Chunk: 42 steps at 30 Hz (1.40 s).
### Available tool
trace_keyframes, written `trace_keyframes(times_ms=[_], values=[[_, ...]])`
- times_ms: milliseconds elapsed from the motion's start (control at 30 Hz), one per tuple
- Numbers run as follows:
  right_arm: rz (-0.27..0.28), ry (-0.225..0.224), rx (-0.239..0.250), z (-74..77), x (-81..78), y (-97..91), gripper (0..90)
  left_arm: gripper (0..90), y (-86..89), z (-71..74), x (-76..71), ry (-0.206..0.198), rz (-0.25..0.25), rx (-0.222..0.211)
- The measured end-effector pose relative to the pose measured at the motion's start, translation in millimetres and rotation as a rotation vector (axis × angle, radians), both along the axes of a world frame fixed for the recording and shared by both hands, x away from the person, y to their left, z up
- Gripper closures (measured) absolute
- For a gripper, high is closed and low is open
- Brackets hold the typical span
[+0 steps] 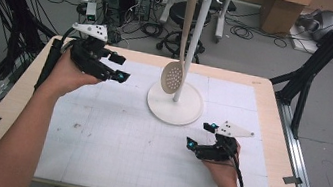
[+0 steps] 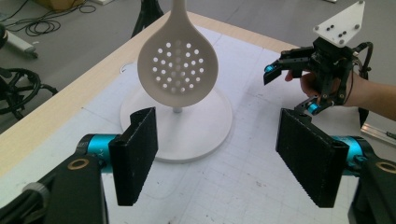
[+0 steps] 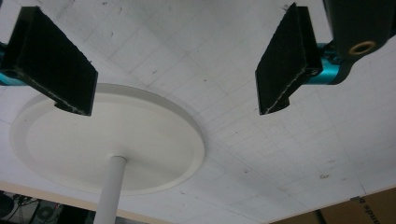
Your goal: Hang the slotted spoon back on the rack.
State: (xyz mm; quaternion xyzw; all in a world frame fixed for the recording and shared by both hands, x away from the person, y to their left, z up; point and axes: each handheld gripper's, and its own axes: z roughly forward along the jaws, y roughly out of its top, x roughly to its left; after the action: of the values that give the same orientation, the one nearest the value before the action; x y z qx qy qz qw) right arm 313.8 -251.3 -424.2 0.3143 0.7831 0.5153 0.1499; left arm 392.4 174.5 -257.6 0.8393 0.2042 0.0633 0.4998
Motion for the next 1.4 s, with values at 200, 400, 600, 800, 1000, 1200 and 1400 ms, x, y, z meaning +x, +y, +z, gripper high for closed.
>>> trace_keyframes(times_ms=[200, 400, 600, 800, 1000, 1200, 1400], values=[[0.000, 0.001, 0.000, -0.3, 0.3, 0.2, 11.4, 28.5, 7.1, -15.3, -10.2, -0.002, -0.017, -0.041], [0.001, 0.003, -0.004, -0.3, -0.2, 0.8, 11.4, 27.8, 17.6, -33.5, -20.8, -0.009, -0.017, -0.094], [-0.002, 0.000, -0.006, -0.4, -0.2, 0.9, 11.4, 25.5, 26.3, -59.5, -31.3, 0.004, -0.024, -0.147], [-0.002, 0.003, -0.005, -0.5, -0.3, 1.3, 11.4, 21.8, 29.2, -81.7, -43.8, -0.004, -0.022, -0.155], [-0.001, -0.001, -0.005, 0.3, -0.8, 0.4, 11.4, 17.9, 38.6, -100.3, -54.7, -0.009, -0.018, -0.164], [0.002, -0.001, -0.007, -0.2, -0.6, 1.0, 11.4, 16.2, 50.4, -112.7, -58.6, -0.006, -0.003, -0.174], [0.000, 0.005, -0.006, -0.2, -1.0, 0.6, 11.4, 14.2, 60.4, -125.5, -64.7, -0.020, 0.014, -0.188]])
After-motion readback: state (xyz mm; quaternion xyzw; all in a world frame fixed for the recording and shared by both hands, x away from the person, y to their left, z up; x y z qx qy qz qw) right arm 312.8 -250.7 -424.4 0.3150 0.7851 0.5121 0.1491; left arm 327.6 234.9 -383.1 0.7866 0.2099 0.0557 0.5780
